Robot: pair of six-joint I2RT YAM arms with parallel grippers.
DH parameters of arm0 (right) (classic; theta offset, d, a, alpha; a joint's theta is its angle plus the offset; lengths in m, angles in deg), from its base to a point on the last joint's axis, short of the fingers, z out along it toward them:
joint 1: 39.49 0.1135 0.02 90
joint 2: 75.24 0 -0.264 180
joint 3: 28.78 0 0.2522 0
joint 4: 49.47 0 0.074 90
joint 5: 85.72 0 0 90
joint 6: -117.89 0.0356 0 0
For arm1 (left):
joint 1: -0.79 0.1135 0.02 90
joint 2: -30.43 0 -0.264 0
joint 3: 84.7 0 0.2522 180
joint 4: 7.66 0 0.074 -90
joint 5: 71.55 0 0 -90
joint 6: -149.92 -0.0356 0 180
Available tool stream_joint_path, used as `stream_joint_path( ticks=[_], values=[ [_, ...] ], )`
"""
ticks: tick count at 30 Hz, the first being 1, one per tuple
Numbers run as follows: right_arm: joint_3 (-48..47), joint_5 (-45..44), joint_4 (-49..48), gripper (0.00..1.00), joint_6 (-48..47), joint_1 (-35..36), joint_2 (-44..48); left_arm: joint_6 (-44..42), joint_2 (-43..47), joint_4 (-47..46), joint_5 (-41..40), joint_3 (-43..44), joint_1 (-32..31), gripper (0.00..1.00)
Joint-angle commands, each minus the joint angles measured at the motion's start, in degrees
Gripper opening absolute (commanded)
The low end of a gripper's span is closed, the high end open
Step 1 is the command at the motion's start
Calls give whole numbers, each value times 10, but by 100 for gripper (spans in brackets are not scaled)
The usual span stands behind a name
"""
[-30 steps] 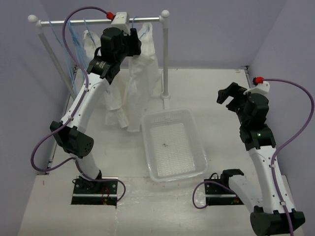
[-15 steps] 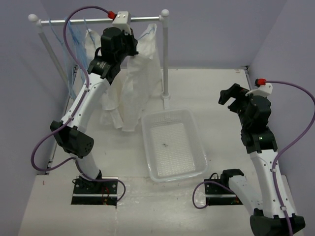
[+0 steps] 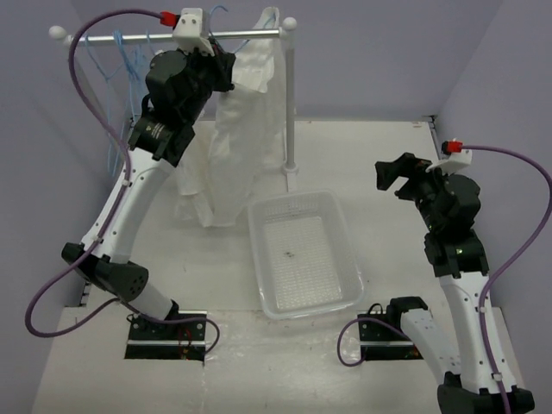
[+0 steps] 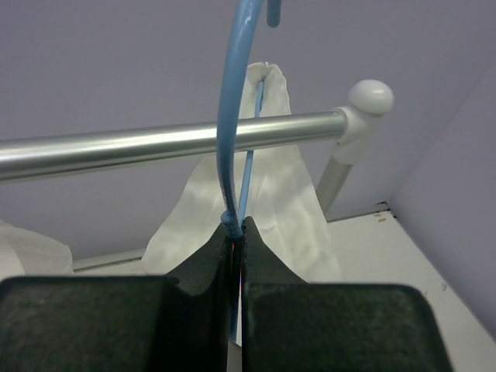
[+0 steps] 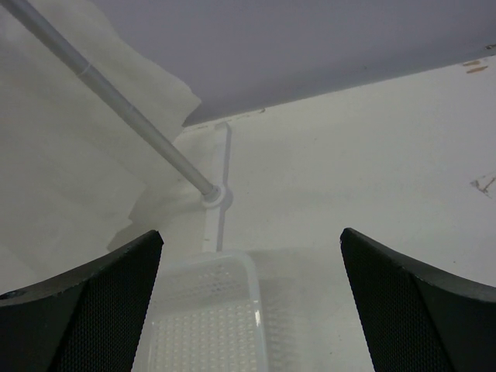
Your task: Remove the skirt from the hanger
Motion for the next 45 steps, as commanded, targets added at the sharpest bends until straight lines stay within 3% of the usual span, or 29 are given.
stream_joint_path(
  ticks=[1, 5, 8, 13, 19, 25, 28, 32, 40, 42, 45],
  values=[
    [-11, 56, -9, 99, -19, 0, -9, -9, 75, -79, -10, -51, -13, 0],
    [-19, 87, -1, 99, -22, 3, -28, 1, 121, -87, -78, -133, -43, 0],
    [-25, 73, 7, 99, -63, 46, -36, -2, 159, -89, -210, -176, -92, 0],
    [-24, 41, 16, 99, -94, 137, -49, 20, 205, -88, -355, -264, -185, 0],
    [-9, 67, -11, 99, -151, 224, -48, 77, 218, -71, -633, -318, -287, 0],
    [-19, 101, -15, 99, -168, 305, -74, 91, 196, -58, -687, -278, -332, 0],
    [-20, 104, -17, 99, -186, 366, -80, 110, 188, -67, -753, -274, -341, 0],
    [-18, 84, -25, 99, -208, 465, -82, 51, 160, -144, -812, -267, -342, 0],
    [-18, 45, -69, 99, -212, 574, -117, -46, 139, -276, -825, -281, -342, 0],
    [-13, 20, -77, 99, -212, 582, -119, -36, 139, -265, -796, -280, -342, 0],
    [15, -25, -115, 99, -216, 582, -102, 13, 165, -160, -710, -278, -341, 0]
  ],
)
